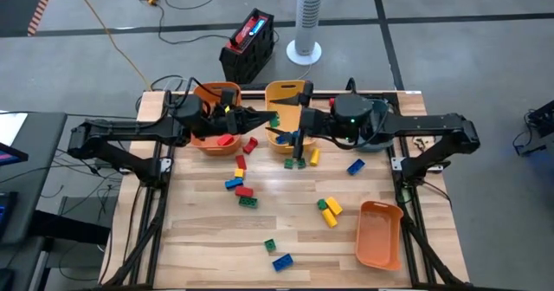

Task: Sort blocks
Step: Put the green game piece into the blue bin

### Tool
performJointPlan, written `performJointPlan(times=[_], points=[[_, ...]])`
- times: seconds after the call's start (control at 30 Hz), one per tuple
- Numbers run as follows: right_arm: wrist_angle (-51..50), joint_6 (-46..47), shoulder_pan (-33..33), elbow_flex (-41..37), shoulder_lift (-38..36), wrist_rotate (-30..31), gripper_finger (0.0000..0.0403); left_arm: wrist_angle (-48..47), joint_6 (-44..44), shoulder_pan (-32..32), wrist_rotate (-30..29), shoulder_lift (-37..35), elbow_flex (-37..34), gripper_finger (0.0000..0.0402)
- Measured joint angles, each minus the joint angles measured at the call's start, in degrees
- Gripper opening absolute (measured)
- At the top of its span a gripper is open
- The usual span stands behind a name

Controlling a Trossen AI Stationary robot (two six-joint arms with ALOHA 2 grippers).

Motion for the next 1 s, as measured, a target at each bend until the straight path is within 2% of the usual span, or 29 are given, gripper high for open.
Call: performJointPlan(times=[0.2,0.47,0.53,0.77,1.0], points=[[-0.7,0.9,-0.4,-0.1,0.2,-1.8,0.0262,-0.2,0.1,-0.2,0.0,0.0,0.0,0.0143],[-1.3,-0.3,-0.3,-0.1,0.2,-2.9,0.0149,-1.2,-0.3,-0.2,-0.5,0.0,0.0,0.0143],[-2.1,-0.7,-0.4,-0.1,0.2,-2.9,0.0132,-2.3,-0.2,-0.1,-1.0,0.0,0.0,0.0144],[-4.7,0.4,-0.4,-0.2,0.3,-2.9,0.0136,-6.7,2.0,0.4,-2.1,-0.1,0.1,0.0161],[-5.5,2.1,-0.4,-0.2,0.3,-2.9,0.0138,-7.7,5.2,0.4,-3.1,-0.1,0.1,0.0233]])
